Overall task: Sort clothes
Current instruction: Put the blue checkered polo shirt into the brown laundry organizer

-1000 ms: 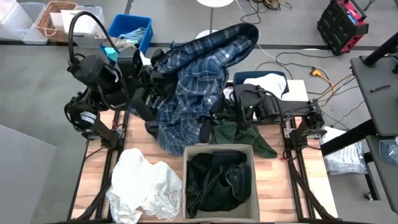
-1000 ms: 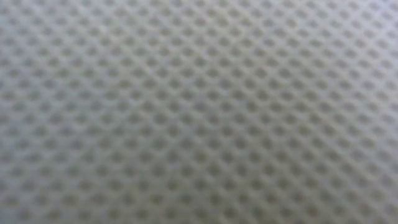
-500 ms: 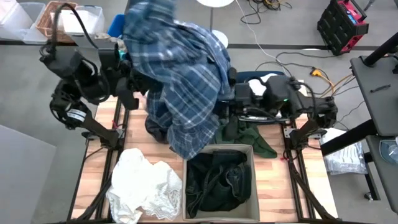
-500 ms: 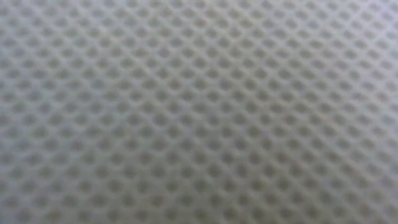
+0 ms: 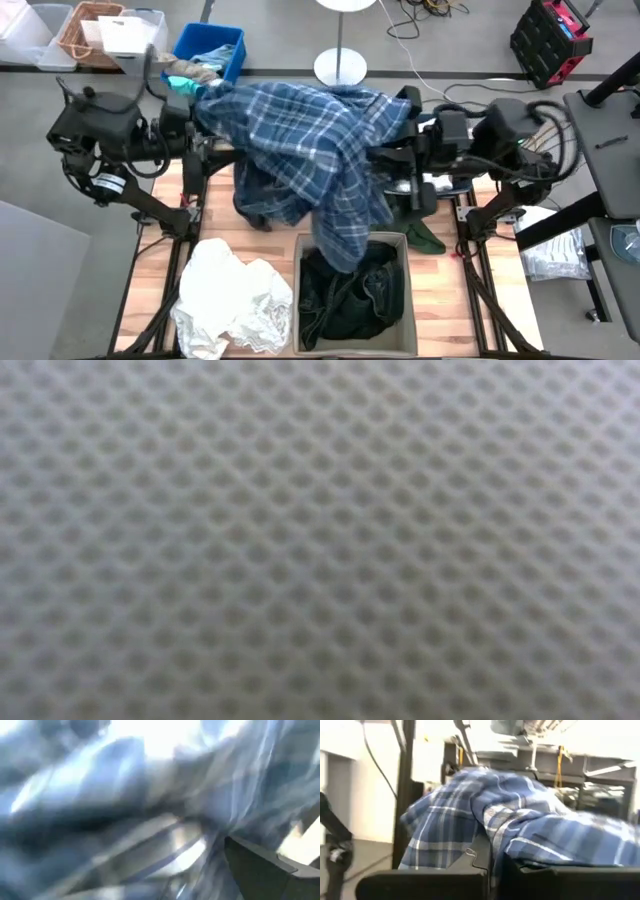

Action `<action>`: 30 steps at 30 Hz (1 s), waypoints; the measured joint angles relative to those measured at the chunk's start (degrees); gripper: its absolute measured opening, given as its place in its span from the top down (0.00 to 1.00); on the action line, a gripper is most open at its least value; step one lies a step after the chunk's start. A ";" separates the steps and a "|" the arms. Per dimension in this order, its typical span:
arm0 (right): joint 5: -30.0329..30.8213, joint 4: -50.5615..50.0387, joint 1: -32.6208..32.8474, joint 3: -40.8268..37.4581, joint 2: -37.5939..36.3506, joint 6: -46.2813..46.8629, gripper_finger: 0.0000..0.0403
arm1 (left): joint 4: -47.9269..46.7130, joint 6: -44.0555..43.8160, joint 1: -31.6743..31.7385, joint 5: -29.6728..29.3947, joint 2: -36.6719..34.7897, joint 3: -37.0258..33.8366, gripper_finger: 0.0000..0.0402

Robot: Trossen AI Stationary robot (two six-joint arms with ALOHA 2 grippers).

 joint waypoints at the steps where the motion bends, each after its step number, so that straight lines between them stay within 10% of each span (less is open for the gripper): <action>1: -0.75 0.04 0.10 0.71 0.08 0.49 0.98 | -2.91 0.50 0.00 -0.03 -0.16 0.00 0.24; 8: -11.42 -0.07 0.36 3.24 0.17 4.52 0.98 | -20.77 0.15 0.00 -0.07 0.40 -0.01 0.24; 21: -42.24 2.24 2.79 3.64 1.91 26.57 0.98 | -19.94 4.39 0.02 -6.23 2.20 -1.22 0.24; 30: -45.80 11.76 8.78 3.66 3.23 30.16 0.98 | -19.53 4.34 0.00 -12.54 3.28 -1.22 0.24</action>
